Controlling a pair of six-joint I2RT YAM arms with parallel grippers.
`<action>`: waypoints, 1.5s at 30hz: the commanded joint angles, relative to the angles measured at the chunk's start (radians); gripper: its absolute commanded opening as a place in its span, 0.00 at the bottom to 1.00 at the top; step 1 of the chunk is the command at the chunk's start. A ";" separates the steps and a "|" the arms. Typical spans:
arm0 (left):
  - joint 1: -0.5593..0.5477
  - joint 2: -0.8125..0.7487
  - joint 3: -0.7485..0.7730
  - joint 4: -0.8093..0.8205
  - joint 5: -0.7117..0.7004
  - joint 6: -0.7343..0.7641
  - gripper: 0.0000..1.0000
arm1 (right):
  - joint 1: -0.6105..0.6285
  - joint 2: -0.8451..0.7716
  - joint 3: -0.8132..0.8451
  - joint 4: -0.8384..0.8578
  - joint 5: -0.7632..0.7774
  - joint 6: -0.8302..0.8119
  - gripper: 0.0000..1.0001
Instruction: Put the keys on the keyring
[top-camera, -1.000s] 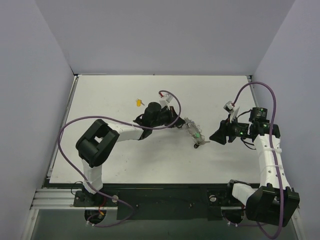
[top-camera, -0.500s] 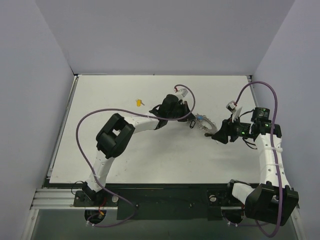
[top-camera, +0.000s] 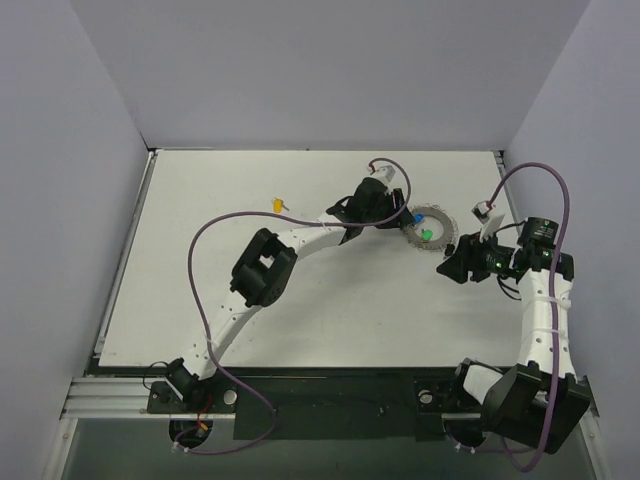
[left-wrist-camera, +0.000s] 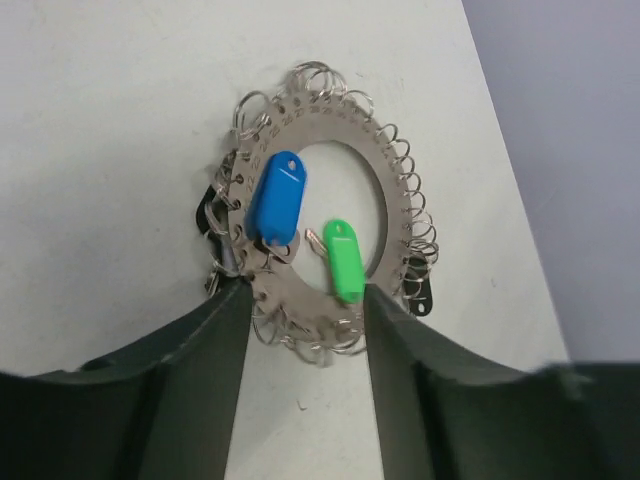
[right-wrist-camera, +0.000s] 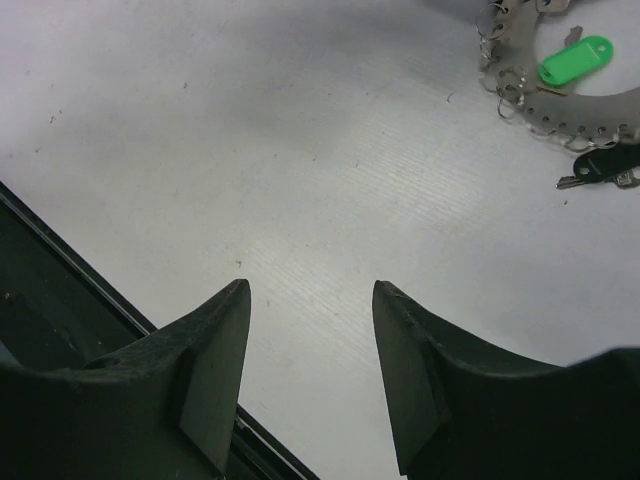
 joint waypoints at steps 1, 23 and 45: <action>-0.008 -0.045 0.064 -0.063 -0.062 0.034 0.69 | -0.030 -0.031 0.005 0.008 -0.018 0.023 0.47; 0.399 -1.385 -1.175 0.095 0.182 0.295 0.83 | -0.099 -0.114 0.111 -0.058 0.031 0.091 0.47; 0.593 -1.832 -1.467 -0.117 0.215 0.526 0.84 | -0.110 -0.313 0.117 0.123 0.407 0.608 0.65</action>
